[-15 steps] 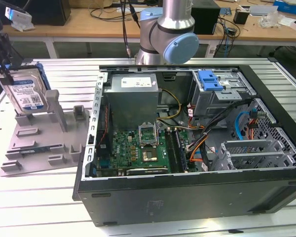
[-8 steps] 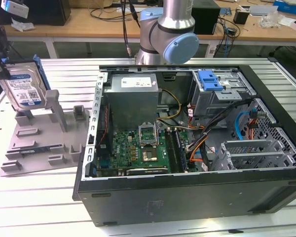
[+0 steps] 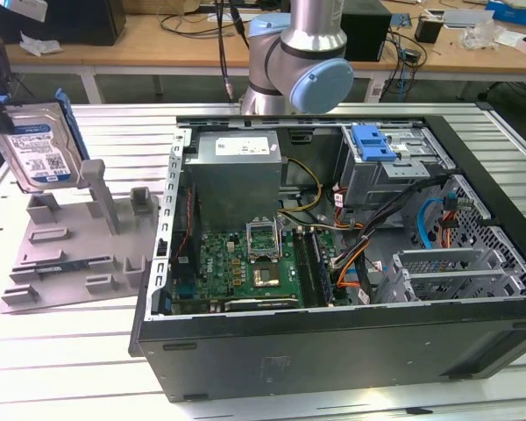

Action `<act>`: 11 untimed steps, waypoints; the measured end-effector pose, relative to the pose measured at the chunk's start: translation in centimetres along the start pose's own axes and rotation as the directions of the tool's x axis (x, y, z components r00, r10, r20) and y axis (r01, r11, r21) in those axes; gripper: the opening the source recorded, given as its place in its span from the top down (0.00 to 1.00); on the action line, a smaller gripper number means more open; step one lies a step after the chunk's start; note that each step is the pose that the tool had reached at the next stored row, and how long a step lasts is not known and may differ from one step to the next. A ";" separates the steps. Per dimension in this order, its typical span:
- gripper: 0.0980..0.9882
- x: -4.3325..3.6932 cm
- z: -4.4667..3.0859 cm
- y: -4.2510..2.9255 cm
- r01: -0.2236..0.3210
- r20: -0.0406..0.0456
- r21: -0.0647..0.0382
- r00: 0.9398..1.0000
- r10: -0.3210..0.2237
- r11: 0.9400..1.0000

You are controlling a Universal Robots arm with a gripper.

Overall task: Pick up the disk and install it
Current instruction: 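Pick up the disk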

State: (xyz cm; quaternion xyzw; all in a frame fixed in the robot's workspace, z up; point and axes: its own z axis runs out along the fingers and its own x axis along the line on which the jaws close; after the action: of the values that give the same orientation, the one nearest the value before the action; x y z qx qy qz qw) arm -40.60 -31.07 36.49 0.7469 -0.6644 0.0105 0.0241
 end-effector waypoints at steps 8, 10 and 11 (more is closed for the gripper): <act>0.70 0.06 -1.18 0.00 0.000 -0.004 -0.001 1.000 0.000 1.000; 0.70 0.08 -1.56 0.00 0.000 -0.005 -0.001 1.000 0.000 1.000; 0.70 0.09 -1.74 0.00 0.000 -0.006 -0.001 1.000 0.000 1.000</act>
State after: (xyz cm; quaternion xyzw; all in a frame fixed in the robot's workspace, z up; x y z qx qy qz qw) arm -40.57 -31.07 38.23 0.7469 -0.6643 0.0123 0.0265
